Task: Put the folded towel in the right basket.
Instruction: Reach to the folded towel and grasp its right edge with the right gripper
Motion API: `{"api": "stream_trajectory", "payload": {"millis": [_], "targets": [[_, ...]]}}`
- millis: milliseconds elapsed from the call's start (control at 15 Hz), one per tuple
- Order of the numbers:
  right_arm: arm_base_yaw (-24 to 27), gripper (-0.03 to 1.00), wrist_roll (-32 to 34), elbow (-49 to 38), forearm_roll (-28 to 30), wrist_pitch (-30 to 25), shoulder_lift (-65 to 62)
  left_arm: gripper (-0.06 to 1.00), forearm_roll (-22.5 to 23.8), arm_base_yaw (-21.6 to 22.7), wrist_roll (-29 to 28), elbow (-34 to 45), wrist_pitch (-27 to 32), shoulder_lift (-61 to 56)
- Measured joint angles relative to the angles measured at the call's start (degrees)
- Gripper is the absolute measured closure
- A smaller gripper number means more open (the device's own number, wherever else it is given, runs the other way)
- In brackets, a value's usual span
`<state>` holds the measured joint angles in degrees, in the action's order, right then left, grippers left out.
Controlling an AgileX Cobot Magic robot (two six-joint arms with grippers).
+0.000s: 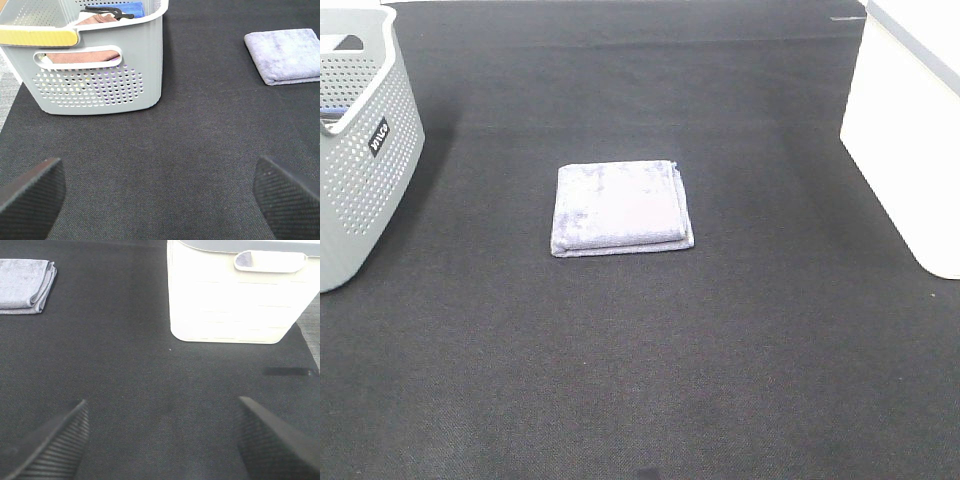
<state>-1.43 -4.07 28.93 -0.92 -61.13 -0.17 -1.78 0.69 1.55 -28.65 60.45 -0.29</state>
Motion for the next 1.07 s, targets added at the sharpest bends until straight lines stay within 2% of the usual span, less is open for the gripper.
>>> {"api": "stream_trajectory", "payload": {"millis": [1067], "targets": [[0.0, 0.21, 0.0, 0.0, 0.0, 0.0, 0.0, -0.03, 0.0, 0.0, 0.0, 0.0, 0.0, 0.0]]}}
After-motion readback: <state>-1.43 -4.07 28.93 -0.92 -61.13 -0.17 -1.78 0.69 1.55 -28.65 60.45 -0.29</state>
